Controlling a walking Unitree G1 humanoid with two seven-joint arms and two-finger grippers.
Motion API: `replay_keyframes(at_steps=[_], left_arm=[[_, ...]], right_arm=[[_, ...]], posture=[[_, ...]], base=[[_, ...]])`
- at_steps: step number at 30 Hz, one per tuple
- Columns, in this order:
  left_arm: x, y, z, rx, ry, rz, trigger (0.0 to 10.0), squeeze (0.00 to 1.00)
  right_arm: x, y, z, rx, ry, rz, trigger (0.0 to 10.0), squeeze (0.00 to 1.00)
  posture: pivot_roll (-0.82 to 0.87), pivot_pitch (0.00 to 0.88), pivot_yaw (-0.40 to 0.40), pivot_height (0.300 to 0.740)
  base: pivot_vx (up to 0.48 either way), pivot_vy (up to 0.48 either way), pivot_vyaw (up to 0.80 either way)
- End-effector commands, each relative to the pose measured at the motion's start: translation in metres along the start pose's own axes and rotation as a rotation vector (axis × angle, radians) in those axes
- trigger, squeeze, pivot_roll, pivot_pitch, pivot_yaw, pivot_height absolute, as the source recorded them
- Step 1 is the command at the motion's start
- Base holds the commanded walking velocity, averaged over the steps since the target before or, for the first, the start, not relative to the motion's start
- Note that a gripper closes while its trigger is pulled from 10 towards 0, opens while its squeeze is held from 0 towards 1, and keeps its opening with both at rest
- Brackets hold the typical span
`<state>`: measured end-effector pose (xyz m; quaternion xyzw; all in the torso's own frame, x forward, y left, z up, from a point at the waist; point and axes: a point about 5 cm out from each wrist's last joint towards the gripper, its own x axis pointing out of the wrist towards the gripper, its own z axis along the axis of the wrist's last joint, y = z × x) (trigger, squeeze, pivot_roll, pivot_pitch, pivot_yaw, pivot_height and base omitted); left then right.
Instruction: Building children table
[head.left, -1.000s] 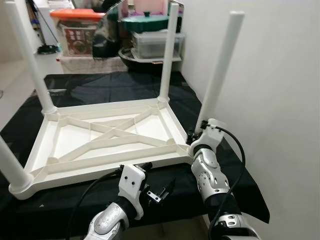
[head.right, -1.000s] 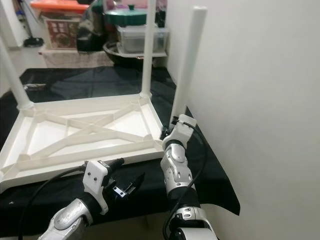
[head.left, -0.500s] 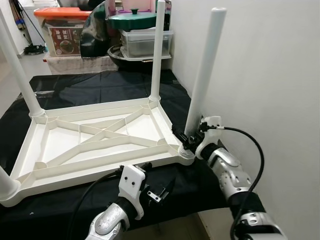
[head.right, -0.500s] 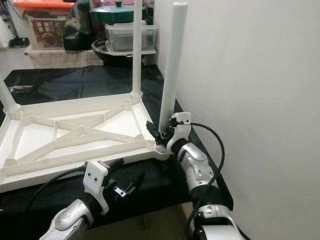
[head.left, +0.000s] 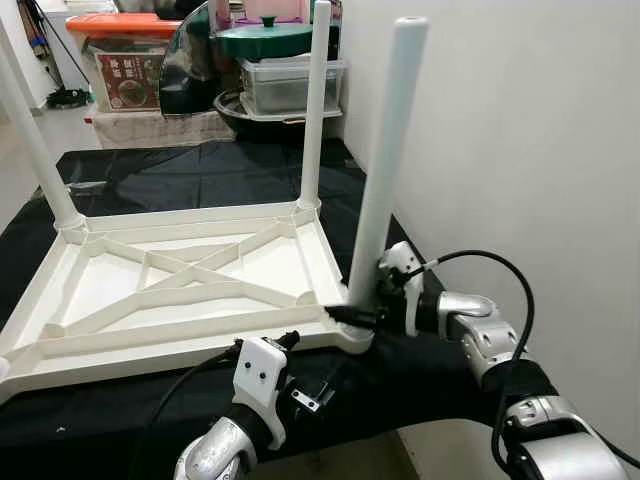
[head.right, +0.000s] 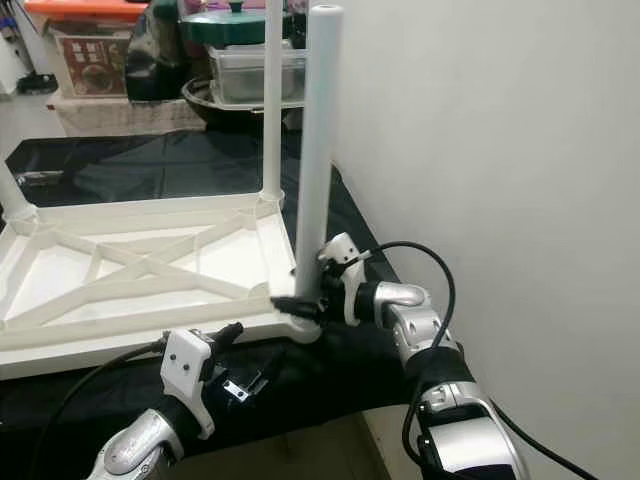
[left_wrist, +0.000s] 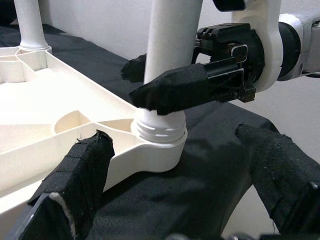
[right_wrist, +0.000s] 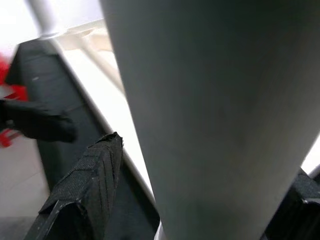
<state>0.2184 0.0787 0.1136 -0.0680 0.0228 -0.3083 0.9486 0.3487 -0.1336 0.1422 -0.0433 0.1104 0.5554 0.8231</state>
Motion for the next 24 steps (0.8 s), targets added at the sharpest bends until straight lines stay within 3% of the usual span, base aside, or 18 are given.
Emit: replay_keyframes(at_steps=[1,6,7,9,10,11,12,15,19,21,22,23,24], left_arm=[[-0.002,-0.002,0.003,0.018,-0.018,-0.010,10.0,0.00],[-0.004,-0.004,0.003,0.021,-0.029,-0.020,10.0,0.00],[-0.004,-0.004,0.003,0.020,-0.026,-0.020,10.0,0.00],[-0.004,-0.004,0.003,0.020,-0.026,-0.020,10.0,0.00],[-0.004,-0.004,0.003,0.019,-0.024,-0.020,10.0,0.00],[-0.004,-0.004,0.003,0.019,-0.024,-0.020,10.0,0.00],[-0.004,-0.005,0.003,0.018,-0.022,-0.021,10.0,0.00],[-0.004,-0.005,0.003,0.018,-0.021,-0.021,10.0,0.00],[-0.003,-0.005,0.002,0.016,-0.018,-0.021,10.0,0.00],[-0.003,-0.005,0.002,0.016,-0.018,-0.021,10.0,0.00],[-0.003,-0.005,0.002,0.016,-0.018,-0.022,10.0,0.00],[-0.003,-0.005,0.002,0.016,-0.018,-0.022,10.0,0.00],[-0.003,-0.005,0.002,0.016,-0.017,-0.025,10.0,0.00]], right_arm=[[0.013,0.009,-0.005,-0.002,0.048,0.075,10.0,0.00],[0.022,0.016,-0.005,-0.014,0.039,0.156,10.0,0.00],[0.024,0.020,-0.006,-0.016,0.036,0.190,3.9,0.00],[0.024,0.020,-0.006,-0.016,0.036,0.190,3.9,0.00],[0.026,0.022,-0.006,-0.021,0.022,0.201,0.7,0.00],[0.026,0.022,-0.006,-0.021,0.022,0.201,0.7,0.00],[0.029,0.022,-0.005,-0.019,-0.008,0.167,0.0,0.00],[0.031,0.020,-0.003,-0.022,-0.035,0.121,0.0,0.00],[0.032,0.000,-0.001,0.034,-0.114,-0.241,0.0,0.00],[0.032,0.000,-0.001,0.034,-0.114,-0.241,0.0,0.00],[0.029,-0.008,-0.002,0.067,-0.118,-0.375,0.0,0.00],[0.029,-0.008,-0.002,0.067,-0.118,-0.375,0.0,0.00],[0.022,-0.019,-0.005,0.108,-0.113,-0.573,0.0,0.00]], posture=[[0.07,0.000,-0.051,0.740],[0.07,0.000,-0.051,0.740],[0.07,0.000,-0.050,0.740],[0.07,0.000,-0.050,0.740],[0.07,0.000,-0.050,0.740],[0.07,0.000,-0.050,0.740],[0.07,0.000,-0.053,0.740],[0.07,0.000,-0.053,0.740],[0.07,0.000,-0.051,0.740],[0.07,0.000,-0.051,0.740],[0.06,0.000,-0.049,0.740],[0.06,0.000,-0.049,0.740],[0.06,0.000,-0.049,0.740]], base=[[0.000,0.000,0.00],[0.000,0.000,0.00],[0.000,0.000,0.00],[0.000,0.000,0.00],[0.000,0.000,0.00],[0.000,0.000,0.00],[0.000,0.000,0.00],[0.000,0.000,0.00],[0.000,0.000,0.00],[0.000,0.000,0.00],[0.000,0.000,0.00],[0.000,0.000,0.00],[0.000,0.000,0.00]])
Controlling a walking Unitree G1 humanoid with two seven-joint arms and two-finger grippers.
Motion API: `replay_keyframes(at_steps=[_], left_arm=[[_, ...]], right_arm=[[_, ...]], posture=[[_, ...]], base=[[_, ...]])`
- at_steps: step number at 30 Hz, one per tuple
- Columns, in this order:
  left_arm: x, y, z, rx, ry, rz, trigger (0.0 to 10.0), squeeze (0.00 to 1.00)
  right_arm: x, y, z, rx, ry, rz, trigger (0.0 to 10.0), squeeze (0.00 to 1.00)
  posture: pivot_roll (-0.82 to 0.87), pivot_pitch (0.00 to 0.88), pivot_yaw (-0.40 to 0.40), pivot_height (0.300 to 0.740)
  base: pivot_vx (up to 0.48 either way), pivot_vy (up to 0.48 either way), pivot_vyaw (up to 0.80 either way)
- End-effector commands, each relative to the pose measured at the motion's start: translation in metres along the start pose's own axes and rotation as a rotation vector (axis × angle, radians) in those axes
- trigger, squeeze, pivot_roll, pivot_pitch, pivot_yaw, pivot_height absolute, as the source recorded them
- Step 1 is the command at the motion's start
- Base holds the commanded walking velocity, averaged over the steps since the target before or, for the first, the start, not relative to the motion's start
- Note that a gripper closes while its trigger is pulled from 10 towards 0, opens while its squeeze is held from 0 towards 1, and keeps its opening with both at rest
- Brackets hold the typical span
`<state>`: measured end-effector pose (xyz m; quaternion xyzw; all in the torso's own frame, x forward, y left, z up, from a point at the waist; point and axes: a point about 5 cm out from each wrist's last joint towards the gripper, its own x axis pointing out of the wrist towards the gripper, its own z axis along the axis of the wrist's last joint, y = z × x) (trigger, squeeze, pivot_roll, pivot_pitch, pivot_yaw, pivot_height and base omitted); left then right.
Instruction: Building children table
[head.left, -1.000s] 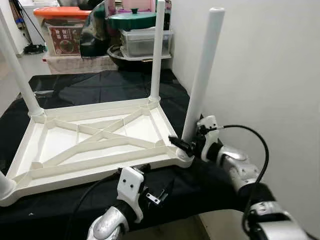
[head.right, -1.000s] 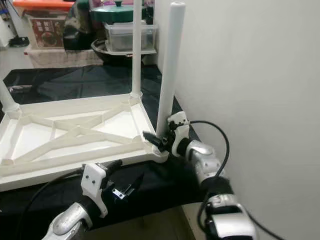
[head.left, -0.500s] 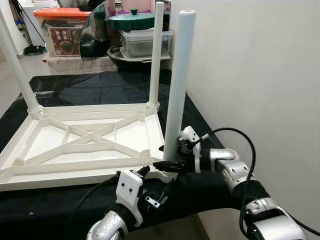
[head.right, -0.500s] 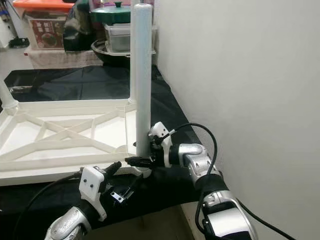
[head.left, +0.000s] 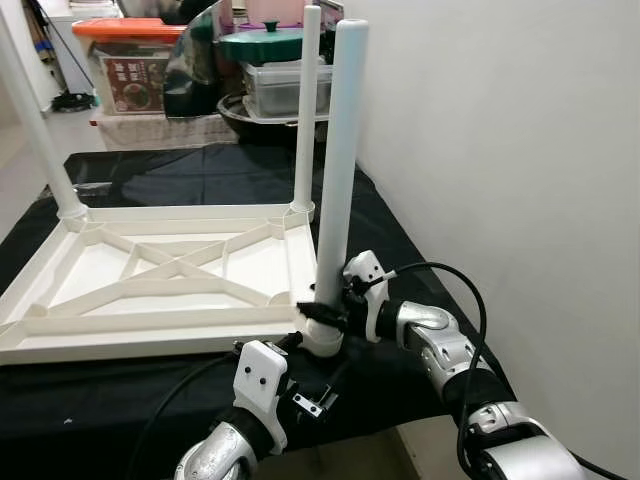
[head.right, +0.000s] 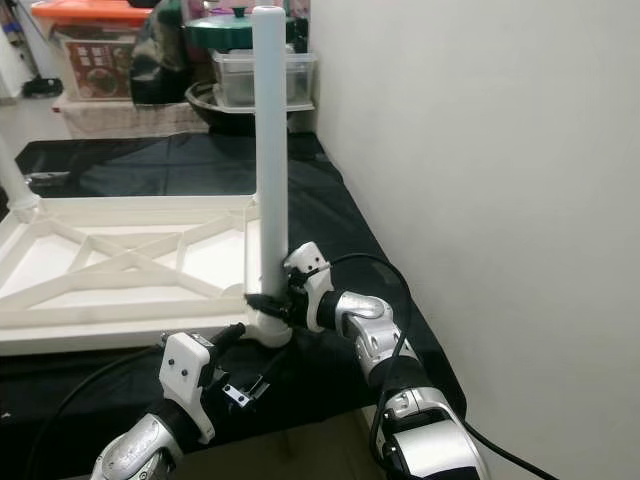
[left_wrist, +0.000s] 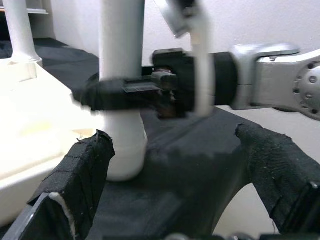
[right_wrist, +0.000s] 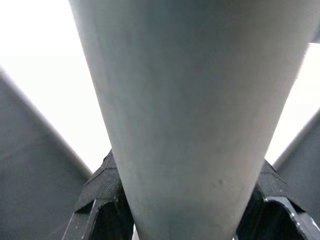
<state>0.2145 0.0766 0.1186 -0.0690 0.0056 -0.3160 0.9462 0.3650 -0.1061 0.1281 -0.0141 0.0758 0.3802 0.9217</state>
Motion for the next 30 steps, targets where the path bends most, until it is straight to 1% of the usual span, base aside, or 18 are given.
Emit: replay_keyframes(at_steps=[1,2,3,4,5,7,11,13,16,17,19,20,21,23,26,27,29,30], left_arm=[[-0.001,0.000,-0.002,0.007,0.016,-0.009,10.0,0.00],[-0.001,0.000,-0.002,0.007,0.016,-0.009,10.0,0.00],[0.000,0.000,-0.002,0.007,0.018,-0.011,10.0,0.00],[0.000,0.000,-0.003,0.007,0.019,-0.013,10.0,0.00],[0.000,0.000,-0.002,0.007,0.019,-0.015,10.0,0.00],[0.000,0.000,-0.002,0.008,0.020,-0.016,10.0,0.00],[0.000,0.000,-0.002,0.008,0.021,-0.017,10.0,0.00],[0.001,0.000,-0.002,0.009,0.022,-0.018,10.0,0.00],[0.001,0.000,-0.002,0.010,0.022,-0.018,10.0,0.00],[0.001,0.000,-0.002,0.010,0.022,-0.019,10.0,0.00],[0.001,0.000,-0.002,0.010,0.022,-0.019,10.0,0.00],[0.002,0.000,-0.002,0.009,0.022,-0.019,10.0,0.00],[0.003,-0.001,-0.001,0.010,0.021,-0.020,10.0,0.00],[0.003,-0.002,-0.001,0.009,0.021,-0.022,10.0,0.00],[0.004,-0.002,-0.001,0.008,0.020,-0.023,10.0,0.00],[0.004,-0.002,-0.001,0.006,0.020,-0.025,10.0,0.00],[0.004,-0.002,-0.001,0.005,0.022,-0.032,10.0,0.00],[0.004,-0.001,-0.001,0.006,0.023,-0.033,10.0,0.00]], right_arm=[[-0.010,-0.028,0.000,0.085,-0.009,-0.364,0.0,0.00],[-0.010,-0.028,0.000,0.085,-0.009,-0.364,0.0,0.00],[-0.017,-0.039,-0.004,0.131,-0.012,-0.570,0.0,0.00],[-0.022,-0.044,-0.007,0.163,-0.013,-0.693,0.0,0.00],[-0.026,-0.046,-0.010,0.187,-0.019,-0.807,0.0,0.00],[-0.030,-0.042,-0.016,0.240,-0.031,-0.935,0.0,0.00],[-0.030,-0.037,-0.019,0.288,-0.040,-0.997,0.0,0.00],[-0.023,-0.022,-0.022,0.378,-0.064,-1.097,0.0,0.00],[-0.019,-0.014,-0.021,0.406,-0.072,-1.115,0.0,0.00],[-0.013,-0.007,-0.019,0.430,-0.082,-1.099,2.7,0.00],[-0.013,-0.007,-0.019,0.430,-0.082,-1.099,2.7,0.00],[-0.006,-0.002,-0.016,0.431,-0.099,-1.038,10.0,0.00],[0.000,0.002,-0.012,0.422,-0.129,-0.957,10.0,1.00],[0.003,0.003,-0.007,0.409,-0.175,-0.877,10.0,1.00],[0.004,0.003,-0.001,0.381,-0.210,-0.831,10.0,1.00],[0.004,0.002,0.004,0.357,-0.241,-0.767,10.0,0.00],[0.004,0.000,0.009,0.311,-0.266,-0.626,10.0,0.00],[0.002,-0.002,0.011,0.255,-0.267,-0.522,10.0,0.00]], posture=[[0.06,0.000,-0.047,0.740],[0.06,0.000,-0.047,0.740],[0.05,0.000,-0.046,0.740],[0.05,0.000,-0.046,0.740],[0.06,0.000,-0.045,0.740],[0.06,0.000,-0.046,0.740],[0.06,0.000,-0.046,0.740],[0.06,0.000,-0.044,0.740],[0.06,0.000,-0.043,0.740],[0.06,0.000,-0.044,0.740],[0.06,0.000,-0.044,0.740],[0.05,0.000,-0.043,0.740],[0.05,0.000,-0.049,0.740],[0.04,0.000,-0.052,0.740],[0.02,0.000,-0.031,0.740],[0.02,0.000,-0.025,0.740],[0.02,0.000,-0.025,0.740],[0.02,0.000,-0.024,0.740]], base=[[0.000,0.000,0.00],[0.000,0.000,0.00],[0.000,0.000,0.00],[0.000,0.000,0.00],[0.000,0.000,0.00],[0.000,0.000,0.00],[0.000,0.000,0.00],[0.000,0.000,0.00],[0.000,0.000,0.00],[0.000,0.000,0.00],[0.000,0.000,0.00],[0.000,0.000,0.00],[0.000,0.000,0.00],[0.000,0.000,0.00],[0.000,0.000,0.00],[0.000,0.000,0.00],[0.000,0.000,0.00],[0.000,0.000,0.00]])
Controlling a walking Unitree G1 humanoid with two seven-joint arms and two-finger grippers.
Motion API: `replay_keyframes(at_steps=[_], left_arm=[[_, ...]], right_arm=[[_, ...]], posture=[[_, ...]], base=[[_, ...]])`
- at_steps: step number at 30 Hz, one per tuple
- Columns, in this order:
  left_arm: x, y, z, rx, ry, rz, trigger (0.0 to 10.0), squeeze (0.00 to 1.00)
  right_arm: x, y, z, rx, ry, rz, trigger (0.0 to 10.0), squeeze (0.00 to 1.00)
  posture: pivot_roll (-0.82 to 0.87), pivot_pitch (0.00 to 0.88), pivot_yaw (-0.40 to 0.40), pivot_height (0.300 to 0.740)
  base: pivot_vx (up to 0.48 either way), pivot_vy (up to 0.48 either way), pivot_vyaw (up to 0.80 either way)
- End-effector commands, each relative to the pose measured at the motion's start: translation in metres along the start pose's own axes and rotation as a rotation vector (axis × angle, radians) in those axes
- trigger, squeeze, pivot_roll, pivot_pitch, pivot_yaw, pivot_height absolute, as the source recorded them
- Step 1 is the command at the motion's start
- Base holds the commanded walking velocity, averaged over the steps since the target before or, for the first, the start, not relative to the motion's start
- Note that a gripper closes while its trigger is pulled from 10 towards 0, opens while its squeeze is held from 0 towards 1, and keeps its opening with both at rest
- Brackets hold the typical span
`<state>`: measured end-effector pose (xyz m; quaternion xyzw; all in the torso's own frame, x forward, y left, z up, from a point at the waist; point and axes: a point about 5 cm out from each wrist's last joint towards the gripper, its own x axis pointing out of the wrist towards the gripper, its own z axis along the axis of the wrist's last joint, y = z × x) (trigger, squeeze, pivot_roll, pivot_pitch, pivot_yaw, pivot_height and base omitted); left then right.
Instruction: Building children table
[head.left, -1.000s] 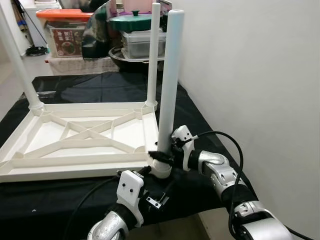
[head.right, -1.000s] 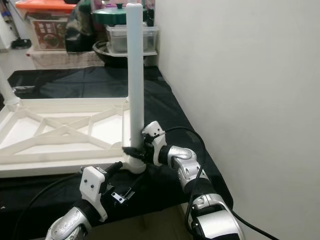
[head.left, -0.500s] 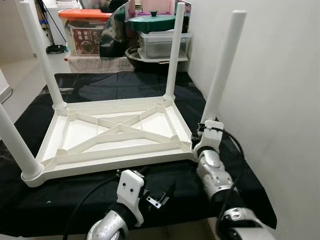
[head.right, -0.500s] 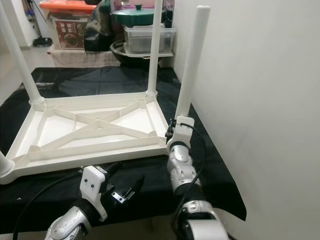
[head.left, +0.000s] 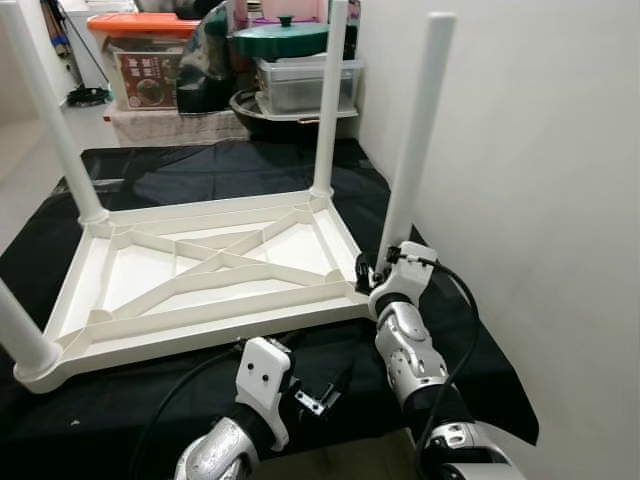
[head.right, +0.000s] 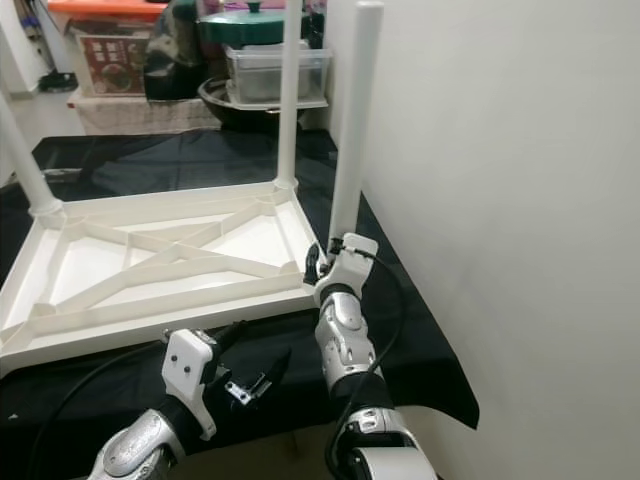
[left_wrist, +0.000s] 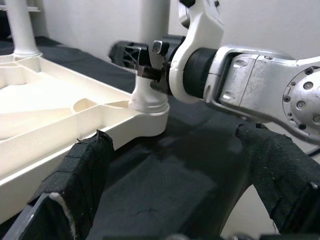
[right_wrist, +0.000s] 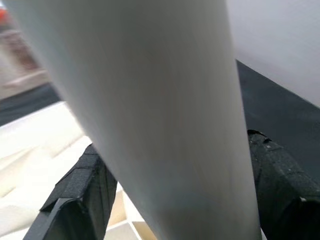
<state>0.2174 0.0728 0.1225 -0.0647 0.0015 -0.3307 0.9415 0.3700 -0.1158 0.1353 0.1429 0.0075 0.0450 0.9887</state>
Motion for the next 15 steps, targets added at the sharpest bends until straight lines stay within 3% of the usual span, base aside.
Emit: replay_keyframes(at_steps=[1,3,5,6,7,9,10,12,15], left_arm=[[0.000,0.000,-0.005,-0.005,0.026,-0.002,10.0,0.00],[0.000,0.001,-0.005,-0.004,0.025,-0.002,10.0,0.00],[0.000,0.001,-0.005,-0.004,0.025,-0.002,10.0,0.00],[0.000,0.001,-0.005,-0.003,0.026,-0.002,10.0,0.00],[0.000,0.001,-0.005,-0.003,0.026,-0.002,10.0,0.00],[0.001,0.002,-0.005,-0.001,0.025,-0.001,10.0,0.00],[0.001,0.002,-0.005,-0.001,0.025,-0.001,10.0,0.00],[0.001,0.003,-0.004,0.000,0.025,0.002,10.0,0.00],[0.001,0.004,-0.004,0.002,0.026,0.003,10.0,0.00]], right_arm=[[0.000,0.011,0.000,-0.022,-0.003,0.146,10.0,0.00],[0.000,0.005,0.003,-0.099,0.048,0.317,10.0,0.00],[0.000,0.005,0.003,-0.099,0.048,0.317,10.0,0.00],[-0.001,0.002,0.004,-0.119,0.087,0.407,10.0,0.00],[-0.001,0.002,0.004,-0.119,0.087,0.407,10.0,0.00],[-0.003,-0.001,0.009,-0.157,0.179,0.610,10.0,0.00],[-0.003,-0.001,0.009,-0.157,0.179,0.610,10.0,0.00],[-0.006,0.001,0.013,-0.207,0.267,0.823,10.0,0.00],[-0.009,0.004,0.016,-0.232,0.316,0.962,10.0,0.00]], posture=[[0.02,0.000,-0.024,0.740],[0.02,0.000,-0.024,0.740],[0.02,0.000,-0.024,0.740],[0.02,0.000,-0.023,0.740],[0.02,0.000,-0.023,0.740],[0.03,0.000,-0.028,0.740],[0.03,0.000,-0.028,0.740],[0.05,0.000,-0.029,0.740],[0.05,0.000,-0.031,0.740]], base=[[0.000,0.000,0.00],[0.000,0.000,0.00],[0.000,0.000,0.00],[0.000,0.000,0.00],[0.000,0.000,0.00],[0.000,0.000,0.00],[0.000,0.000,0.00],[0.000,0.000,0.00],[0.000,0.000,0.00]])
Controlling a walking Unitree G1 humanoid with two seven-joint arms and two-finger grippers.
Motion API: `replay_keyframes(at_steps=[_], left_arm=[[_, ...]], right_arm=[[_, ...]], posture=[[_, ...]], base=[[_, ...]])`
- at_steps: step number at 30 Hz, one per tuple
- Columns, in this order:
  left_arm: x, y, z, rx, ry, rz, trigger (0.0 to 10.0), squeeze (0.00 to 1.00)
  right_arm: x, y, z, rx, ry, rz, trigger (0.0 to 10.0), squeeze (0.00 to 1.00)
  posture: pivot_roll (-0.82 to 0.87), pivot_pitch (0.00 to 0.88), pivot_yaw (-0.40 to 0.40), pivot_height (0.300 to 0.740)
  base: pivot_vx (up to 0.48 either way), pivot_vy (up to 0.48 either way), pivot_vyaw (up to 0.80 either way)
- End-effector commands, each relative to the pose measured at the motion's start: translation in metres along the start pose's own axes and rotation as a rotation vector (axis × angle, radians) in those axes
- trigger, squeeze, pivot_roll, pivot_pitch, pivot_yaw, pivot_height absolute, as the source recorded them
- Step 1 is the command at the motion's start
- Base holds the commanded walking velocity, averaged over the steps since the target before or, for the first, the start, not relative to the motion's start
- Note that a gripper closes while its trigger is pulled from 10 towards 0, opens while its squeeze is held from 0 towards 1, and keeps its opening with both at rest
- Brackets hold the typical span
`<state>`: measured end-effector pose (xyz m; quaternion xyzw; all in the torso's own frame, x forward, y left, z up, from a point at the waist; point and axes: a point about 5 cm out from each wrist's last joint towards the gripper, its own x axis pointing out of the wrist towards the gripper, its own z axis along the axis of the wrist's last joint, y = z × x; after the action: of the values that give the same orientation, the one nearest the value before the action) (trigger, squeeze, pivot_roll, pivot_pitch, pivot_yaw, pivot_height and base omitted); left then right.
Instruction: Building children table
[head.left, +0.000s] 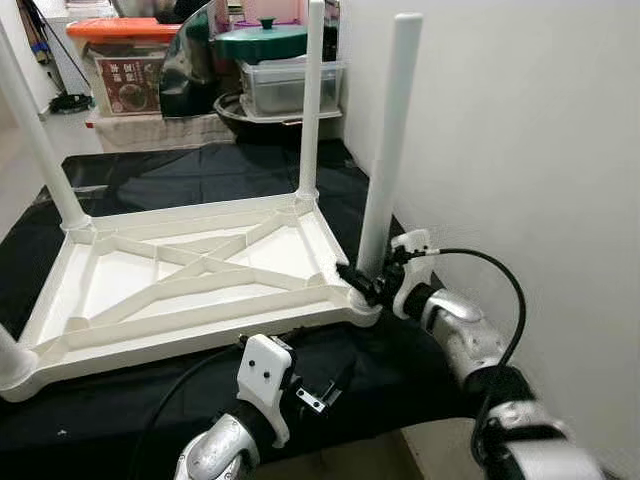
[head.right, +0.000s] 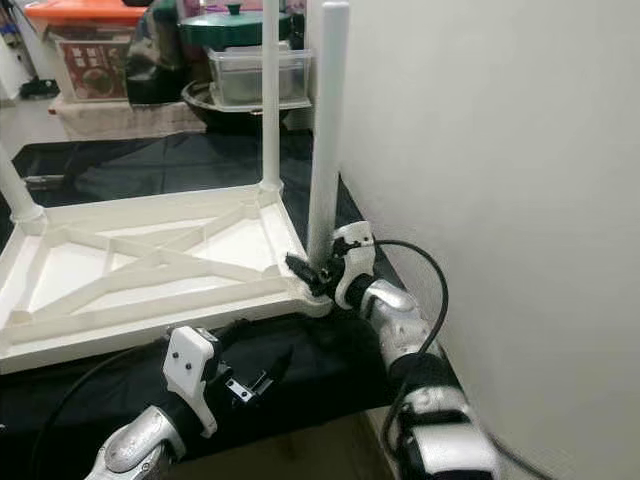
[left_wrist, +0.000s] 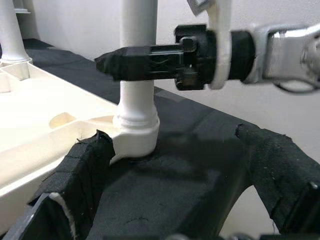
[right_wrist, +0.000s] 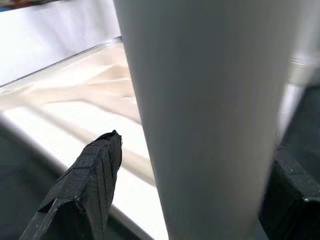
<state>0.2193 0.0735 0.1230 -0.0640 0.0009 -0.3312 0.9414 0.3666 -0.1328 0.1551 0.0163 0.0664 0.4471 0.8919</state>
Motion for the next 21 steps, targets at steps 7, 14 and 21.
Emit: replay_keyframes(at_steps=[7,14,21], left_arm=[[0.000,0.003,-0.005,0.004,0.027,0.013,10.0,0.00],[0.000,0.003,-0.005,-0.001,0.027,0.014,10.0,0.00],[0.000,0.003,-0.006,-0.003,0.029,0.013,10.0,0.00]], right_arm=[[0.011,0.024,0.009,0.020,0.067,0.423,10.0,0.00],[0.013,0.031,0.008,-0.008,0.123,0.525,0.0,0.00],[0.019,0.028,-0.007,-0.050,0.124,0.373,0.0,0.00]], posture=[[0.07,0.000,-0.046,0.740],[0.08,0.000,-0.049,0.740],[0.07,0.000,-0.048,0.740]], base=[[0.000,0.000,0.00],[0.000,0.000,0.00],[0.000,0.000,0.00]])
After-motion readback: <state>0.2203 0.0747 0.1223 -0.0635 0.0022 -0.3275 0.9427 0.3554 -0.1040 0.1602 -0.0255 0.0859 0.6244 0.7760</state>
